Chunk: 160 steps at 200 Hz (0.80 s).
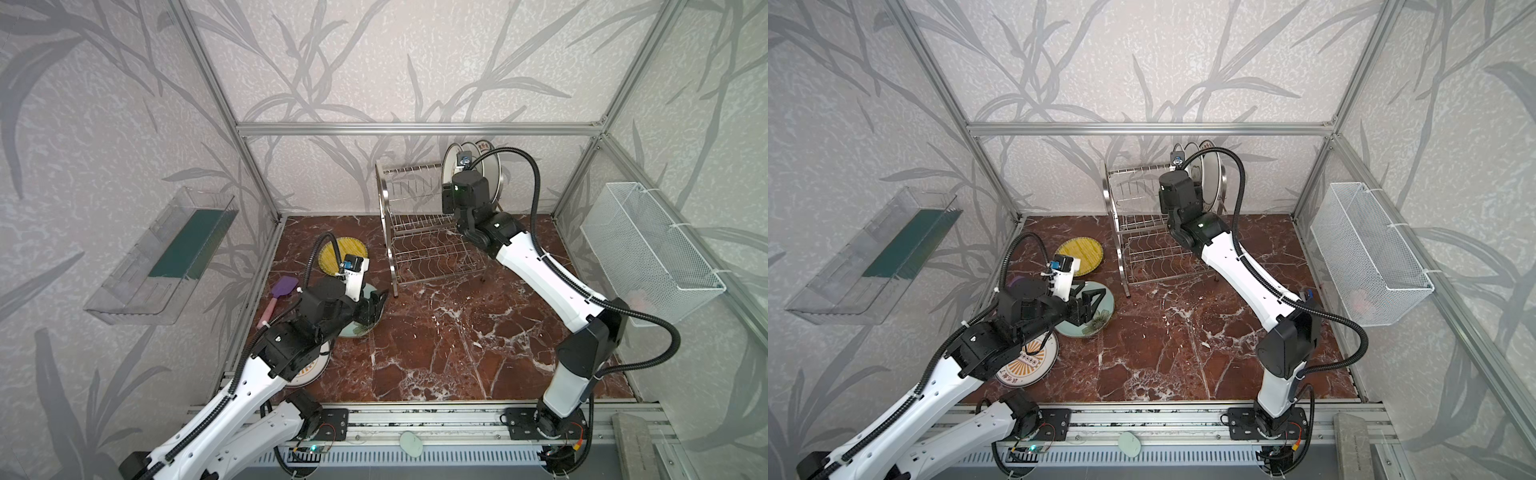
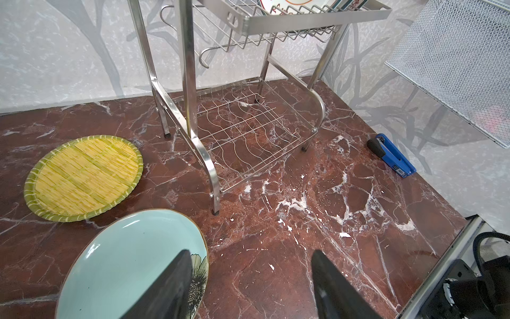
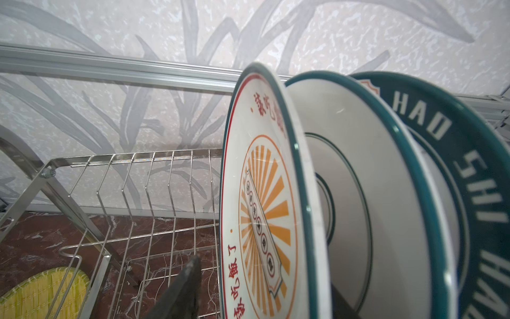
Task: Load the plates into the dish rack
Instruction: 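Open the right gripper to release the sunburst plate in the rack, then draw the right gripper back from the rack and lower it toward the table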
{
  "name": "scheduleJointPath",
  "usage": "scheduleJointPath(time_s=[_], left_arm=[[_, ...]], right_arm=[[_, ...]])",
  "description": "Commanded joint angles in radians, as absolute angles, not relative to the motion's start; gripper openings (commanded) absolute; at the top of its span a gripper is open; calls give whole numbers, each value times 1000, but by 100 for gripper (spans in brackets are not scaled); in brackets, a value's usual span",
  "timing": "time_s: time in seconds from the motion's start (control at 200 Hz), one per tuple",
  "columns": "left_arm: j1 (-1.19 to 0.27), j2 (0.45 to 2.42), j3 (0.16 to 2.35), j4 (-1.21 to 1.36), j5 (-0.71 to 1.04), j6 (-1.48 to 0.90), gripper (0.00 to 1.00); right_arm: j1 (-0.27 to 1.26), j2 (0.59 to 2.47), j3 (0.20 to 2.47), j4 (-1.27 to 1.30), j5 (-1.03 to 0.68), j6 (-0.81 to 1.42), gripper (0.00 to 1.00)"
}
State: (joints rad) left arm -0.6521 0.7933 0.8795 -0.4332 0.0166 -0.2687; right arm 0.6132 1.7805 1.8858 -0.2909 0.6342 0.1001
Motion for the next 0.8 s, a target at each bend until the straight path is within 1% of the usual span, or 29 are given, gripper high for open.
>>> scheduleJointPath(time_s=[0.0, 0.13, 0.275, 0.32, 0.51, 0.795], left_arm=[[-650, 793, 886, -434, 7, -255, 67], [-650, 792, 889, -437, 3, -252, 67], [-650, 794, 893, -442, -6, -256, 67], [-651, 796, 894, -443, -6, -256, 67], [-651, 792, 900, -459, -18, -252, 67], [-650, 782, 938, -513, -55, -245, 67]], right_arm=[[608, 1725, 1919, -286, 629, 95, 61], [610, 1713, 1916, -284, 619, 91, 64], [613, 1712, 1915, -282, 615, 78, 65], [614, 1681, 1916, -280, 617, 72, 65], [627, 1662, 1914, -267, 636, 35, 73], [637, 1607, 1889, -245, 634, -3, 77]])
